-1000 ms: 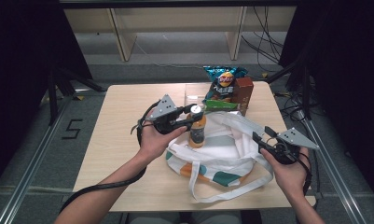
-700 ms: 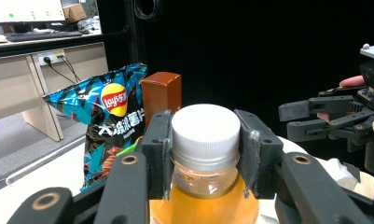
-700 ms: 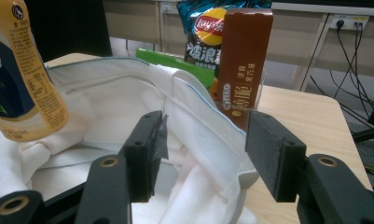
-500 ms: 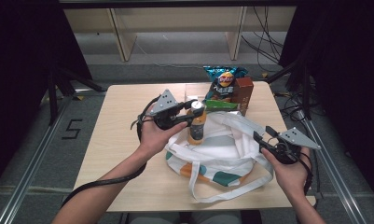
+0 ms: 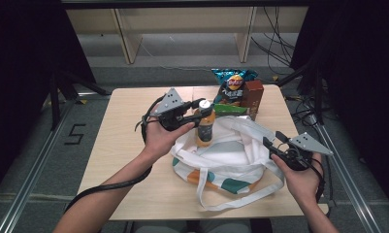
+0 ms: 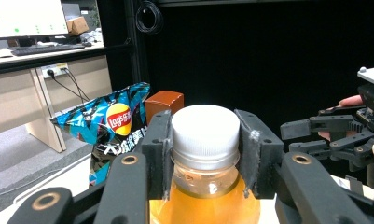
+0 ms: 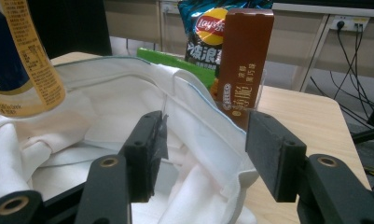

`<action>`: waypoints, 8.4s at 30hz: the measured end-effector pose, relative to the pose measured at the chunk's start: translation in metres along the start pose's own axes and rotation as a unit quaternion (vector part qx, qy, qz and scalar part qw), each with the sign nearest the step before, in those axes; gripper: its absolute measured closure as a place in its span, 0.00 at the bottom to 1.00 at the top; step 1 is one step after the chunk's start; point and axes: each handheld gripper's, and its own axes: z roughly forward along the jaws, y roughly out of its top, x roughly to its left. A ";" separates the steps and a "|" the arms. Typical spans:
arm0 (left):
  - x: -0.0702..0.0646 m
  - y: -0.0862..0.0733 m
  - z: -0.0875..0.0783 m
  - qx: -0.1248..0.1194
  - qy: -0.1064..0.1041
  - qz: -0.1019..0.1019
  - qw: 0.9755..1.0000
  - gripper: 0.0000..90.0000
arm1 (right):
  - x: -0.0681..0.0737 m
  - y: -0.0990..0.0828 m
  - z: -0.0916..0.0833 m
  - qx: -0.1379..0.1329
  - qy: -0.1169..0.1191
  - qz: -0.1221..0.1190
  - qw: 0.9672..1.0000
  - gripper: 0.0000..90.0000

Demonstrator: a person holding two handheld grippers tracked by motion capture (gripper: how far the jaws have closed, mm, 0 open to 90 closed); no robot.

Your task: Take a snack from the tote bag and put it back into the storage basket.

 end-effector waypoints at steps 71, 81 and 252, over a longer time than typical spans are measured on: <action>0.044 0.049 0.030 -0.023 0.010 0.041 0.999 0.65 | -0.002 -0.001 0.001 -0.005 0.000 -0.015 1.000 0.53; 0.052 0.051 0.035 -0.023 0.018 0.038 0.999 0.65 | -0.001 -0.002 0.001 -0.010 -0.005 -0.006 1.000 0.52; 0.131 -0.028 0.110 0.075 0.079 0.012 0.994 0.65 | 0.001 -0.003 0.001 -0.004 0.009 -0.015 1.000 0.51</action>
